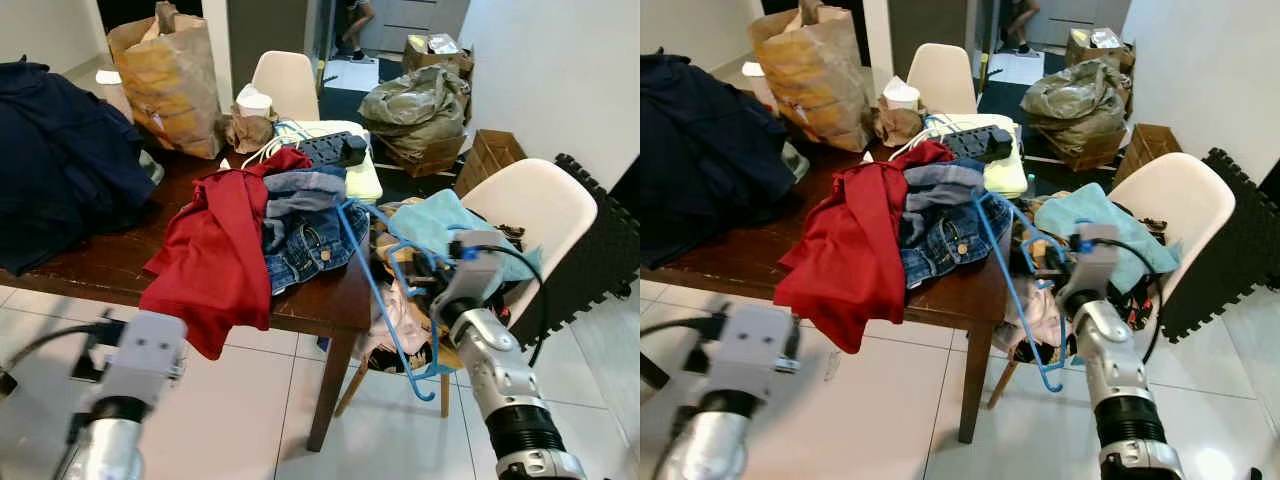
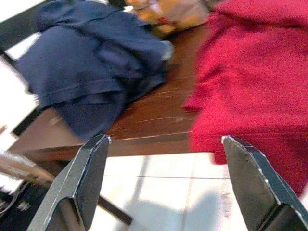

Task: Hang hanger

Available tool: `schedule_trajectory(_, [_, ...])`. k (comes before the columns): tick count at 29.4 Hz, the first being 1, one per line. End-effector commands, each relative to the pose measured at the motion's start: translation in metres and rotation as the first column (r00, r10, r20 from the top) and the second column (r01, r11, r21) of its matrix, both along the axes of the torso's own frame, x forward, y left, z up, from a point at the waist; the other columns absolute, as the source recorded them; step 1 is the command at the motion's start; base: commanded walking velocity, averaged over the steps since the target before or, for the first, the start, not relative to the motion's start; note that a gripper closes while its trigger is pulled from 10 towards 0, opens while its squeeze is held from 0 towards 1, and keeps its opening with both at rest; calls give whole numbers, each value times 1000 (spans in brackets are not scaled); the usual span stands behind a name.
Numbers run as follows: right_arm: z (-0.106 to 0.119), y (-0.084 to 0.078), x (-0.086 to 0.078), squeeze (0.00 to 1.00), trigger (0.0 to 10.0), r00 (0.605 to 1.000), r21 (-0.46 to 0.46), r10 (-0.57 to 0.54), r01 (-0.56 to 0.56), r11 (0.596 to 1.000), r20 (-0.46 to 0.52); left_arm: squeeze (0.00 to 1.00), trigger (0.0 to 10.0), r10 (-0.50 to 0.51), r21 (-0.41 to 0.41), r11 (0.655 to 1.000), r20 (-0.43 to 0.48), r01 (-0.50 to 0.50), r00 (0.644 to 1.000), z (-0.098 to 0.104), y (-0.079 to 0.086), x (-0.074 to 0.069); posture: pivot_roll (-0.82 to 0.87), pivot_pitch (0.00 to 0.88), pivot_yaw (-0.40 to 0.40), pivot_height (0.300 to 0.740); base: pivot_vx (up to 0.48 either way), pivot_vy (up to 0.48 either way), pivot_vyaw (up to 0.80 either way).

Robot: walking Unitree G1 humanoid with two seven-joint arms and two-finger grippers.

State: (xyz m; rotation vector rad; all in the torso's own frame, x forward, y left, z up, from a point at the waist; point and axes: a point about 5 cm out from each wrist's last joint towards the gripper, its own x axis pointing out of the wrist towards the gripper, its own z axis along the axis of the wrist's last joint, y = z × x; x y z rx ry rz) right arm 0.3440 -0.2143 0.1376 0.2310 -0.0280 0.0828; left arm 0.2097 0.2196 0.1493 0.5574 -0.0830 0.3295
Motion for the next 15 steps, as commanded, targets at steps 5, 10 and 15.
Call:
schedule_trajectory(5, [8, -45, 1, 0, 10000, 978, -136, -210, 209, 968, 6, 0, 10000, 106, -40, 993, -60, -109, 993, -17, 31, -1, 24, 83, -44, 740, 0, 0, 0])
schedule_trajectory(10, [0, -67, -5, 0, 10000, 948, -269, -317, 298, 916, -29, 0, 10000, 153, -65, 984, -149, -164, 977, -43, 42, -9, 24, 97, -41, 740, 0, 0, 0])
schedule_trajectory(15, [-8, -73, -11, 0, 10000, 973, -246, -221, 199, 949, -65, 0, 10000, 192, -133, 964, -239, -228, 952, -69, 51, -25, 25, 115, -36, 740, 0, 0, 0])
